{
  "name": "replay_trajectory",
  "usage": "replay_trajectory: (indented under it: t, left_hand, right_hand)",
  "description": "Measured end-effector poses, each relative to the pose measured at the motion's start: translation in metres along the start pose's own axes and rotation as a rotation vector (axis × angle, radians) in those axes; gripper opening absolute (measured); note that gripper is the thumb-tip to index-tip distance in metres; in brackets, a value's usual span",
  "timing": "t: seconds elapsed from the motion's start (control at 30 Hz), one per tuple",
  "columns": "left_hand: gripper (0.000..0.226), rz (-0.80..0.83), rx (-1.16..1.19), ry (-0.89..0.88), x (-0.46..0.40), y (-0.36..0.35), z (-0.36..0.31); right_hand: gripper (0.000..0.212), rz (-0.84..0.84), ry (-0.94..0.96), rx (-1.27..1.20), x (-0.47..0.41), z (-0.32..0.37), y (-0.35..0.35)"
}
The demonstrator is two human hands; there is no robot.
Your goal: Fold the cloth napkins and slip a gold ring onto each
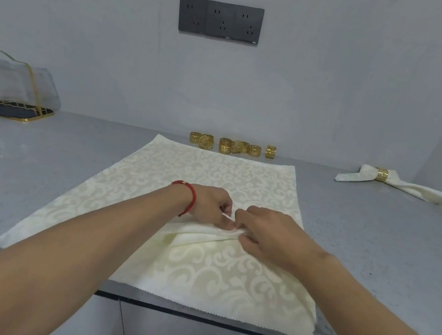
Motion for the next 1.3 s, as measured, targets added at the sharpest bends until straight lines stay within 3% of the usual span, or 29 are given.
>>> replay_trajectory:
  t: [0.1, 0.17, 0.27, 0.5, 0.6, 0.83, 1.0, 1.3]
  left_hand:
    - [0.033, -0.113, 0.034, -0.035, 0.002, -0.002, 0.004]
    - [0.041, -0.204, 0.032, -0.088, 0.005, -0.004, 0.004]
    - [0.035, -0.339, 0.033, -0.152, 0.008, -0.006, -0.001]
    - [0.017, -0.497, -0.001, -0.091, 0.011, -0.010, -0.008]
    - [0.020, -0.508, -0.037, -0.076, 0.008, -0.010, -0.012]
    - [0.015, -0.417, -0.195, -0.123, -0.001, -0.014, -0.027]
    - [0.038, -0.376, -0.327, -0.149, -0.003, -0.004, -0.046]
    - [0.033, -0.370, -0.187, -0.090, -0.009, -0.002, -0.046]
  right_hand:
    - [0.006, 0.005, -0.022, -0.147, -0.008, -0.014, 0.000]
    - [0.004, -0.020, -0.036, -0.260, -0.013, -0.025, -0.001]
    - [0.008, -0.025, -0.066, -0.374, -0.017, -0.033, -0.001]
    - [0.023, 0.018, -0.091, -0.167, -0.016, -0.028, 0.000]
    - [0.030, 0.001, -0.076, -0.131, -0.008, -0.027, -0.005]
    - [0.004, -0.074, -0.039, -0.161, -0.007, -0.032, -0.010]
    - [0.007, -0.140, -0.060, -0.356, -0.011, -0.043, -0.010]
    - [0.012, -0.125, -0.013, -0.406, -0.016, -0.052, -0.003]
Point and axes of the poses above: each hand's wrist, its own x-axis away from the middle knuckle, its own y-axis out of the back of the hand, z = x × y, the point moved 5 cm from there along -x, towards the middle knuckle, and after that the axes turned 5 degrees about y, right-handed, at the moved point
